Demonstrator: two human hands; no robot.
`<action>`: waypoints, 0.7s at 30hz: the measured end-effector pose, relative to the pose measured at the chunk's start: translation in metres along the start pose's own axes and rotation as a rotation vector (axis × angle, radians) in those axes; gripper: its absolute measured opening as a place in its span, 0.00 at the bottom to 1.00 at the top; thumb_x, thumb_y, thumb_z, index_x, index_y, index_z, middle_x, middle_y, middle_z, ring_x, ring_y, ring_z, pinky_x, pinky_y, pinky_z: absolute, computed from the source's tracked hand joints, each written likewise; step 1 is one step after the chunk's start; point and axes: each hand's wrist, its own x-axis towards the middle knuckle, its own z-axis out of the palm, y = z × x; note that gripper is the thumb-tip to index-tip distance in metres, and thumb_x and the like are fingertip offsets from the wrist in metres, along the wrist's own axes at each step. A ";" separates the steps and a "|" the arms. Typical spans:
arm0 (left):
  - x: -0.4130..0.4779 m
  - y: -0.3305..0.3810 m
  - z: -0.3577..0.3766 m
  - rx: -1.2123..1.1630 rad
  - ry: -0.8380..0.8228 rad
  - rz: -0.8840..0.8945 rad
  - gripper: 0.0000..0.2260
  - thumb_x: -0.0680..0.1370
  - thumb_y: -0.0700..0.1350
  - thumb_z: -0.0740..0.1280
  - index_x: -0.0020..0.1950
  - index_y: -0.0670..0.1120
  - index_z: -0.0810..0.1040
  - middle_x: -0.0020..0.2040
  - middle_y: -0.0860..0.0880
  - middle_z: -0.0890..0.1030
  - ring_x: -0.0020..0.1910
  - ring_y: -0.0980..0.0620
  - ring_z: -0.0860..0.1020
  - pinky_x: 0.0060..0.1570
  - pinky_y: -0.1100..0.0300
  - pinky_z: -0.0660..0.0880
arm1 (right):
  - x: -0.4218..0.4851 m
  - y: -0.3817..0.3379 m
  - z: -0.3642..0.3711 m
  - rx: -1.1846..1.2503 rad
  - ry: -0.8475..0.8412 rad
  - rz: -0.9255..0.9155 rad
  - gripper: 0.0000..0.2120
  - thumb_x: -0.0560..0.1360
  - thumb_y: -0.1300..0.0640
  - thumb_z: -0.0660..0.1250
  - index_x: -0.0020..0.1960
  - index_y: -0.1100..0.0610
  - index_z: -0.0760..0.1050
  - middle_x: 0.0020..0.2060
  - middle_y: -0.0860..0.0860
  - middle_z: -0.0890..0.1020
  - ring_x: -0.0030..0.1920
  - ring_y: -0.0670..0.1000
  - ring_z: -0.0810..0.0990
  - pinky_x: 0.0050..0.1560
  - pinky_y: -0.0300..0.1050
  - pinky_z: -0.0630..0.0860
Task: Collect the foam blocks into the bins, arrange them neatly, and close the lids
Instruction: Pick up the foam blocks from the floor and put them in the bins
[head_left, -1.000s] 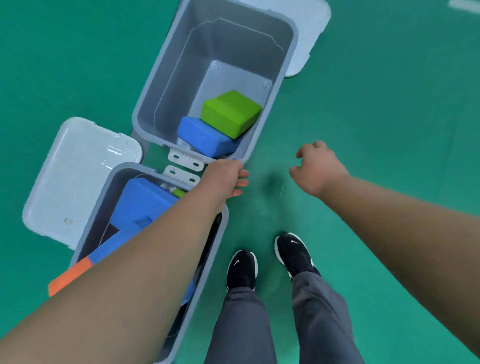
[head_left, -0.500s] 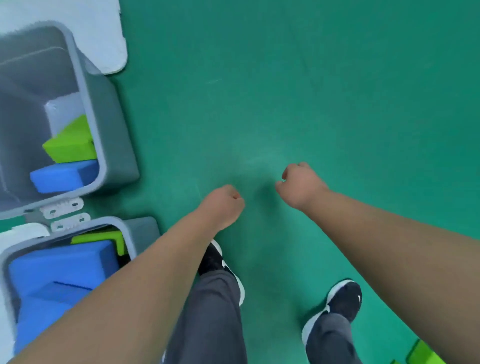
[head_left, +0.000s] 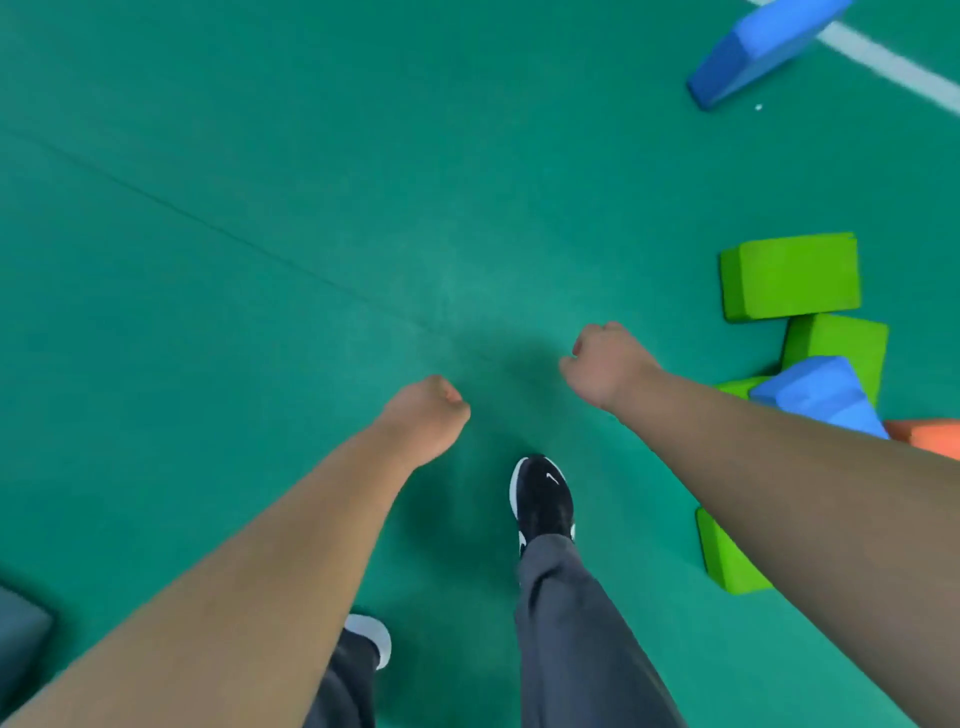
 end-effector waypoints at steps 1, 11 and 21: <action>0.009 0.030 0.007 0.041 -0.021 0.020 0.06 0.76 0.42 0.59 0.42 0.50 0.74 0.37 0.46 0.74 0.34 0.50 0.69 0.37 0.54 0.65 | 0.004 0.031 -0.008 0.036 0.002 0.038 0.17 0.78 0.52 0.62 0.59 0.63 0.77 0.60 0.62 0.74 0.51 0.62 0.77 0.49 0.47 0.72; 0.094 0.246 0.108 0.392 -0.178 0.262 0.11 0.77 0.43 0.61 0.46 0.39 0.81 0.42 0.41 0.85 0.40 0.42 0.82 0.40 0.51 0.76 | 0.001 0.257 -0.013 0.267 0.060 0.375 0.14 0.81 0.53 0.60 0.53 0.63 0.76 0.57 0.65 0.80 0.60 0.64 0.78 0.50 0.50 0.73; 0.137 0.222 0.191 0.727 -0.378 0.275 0.17 0.75 0.50 0.63 0.51 0.38 0.82 0.50 0.39 0.86 0.46 0.40 0.86 0.42 0.52 0.77 | -0.041 0.303 0.123 0.578 -0.099 0.578 0.10 0.79 0.54 0.60 0.54 0.60 0.73 0.58 0.60 0.74 0.44 0.59 0.72 0.42 0.47 0.69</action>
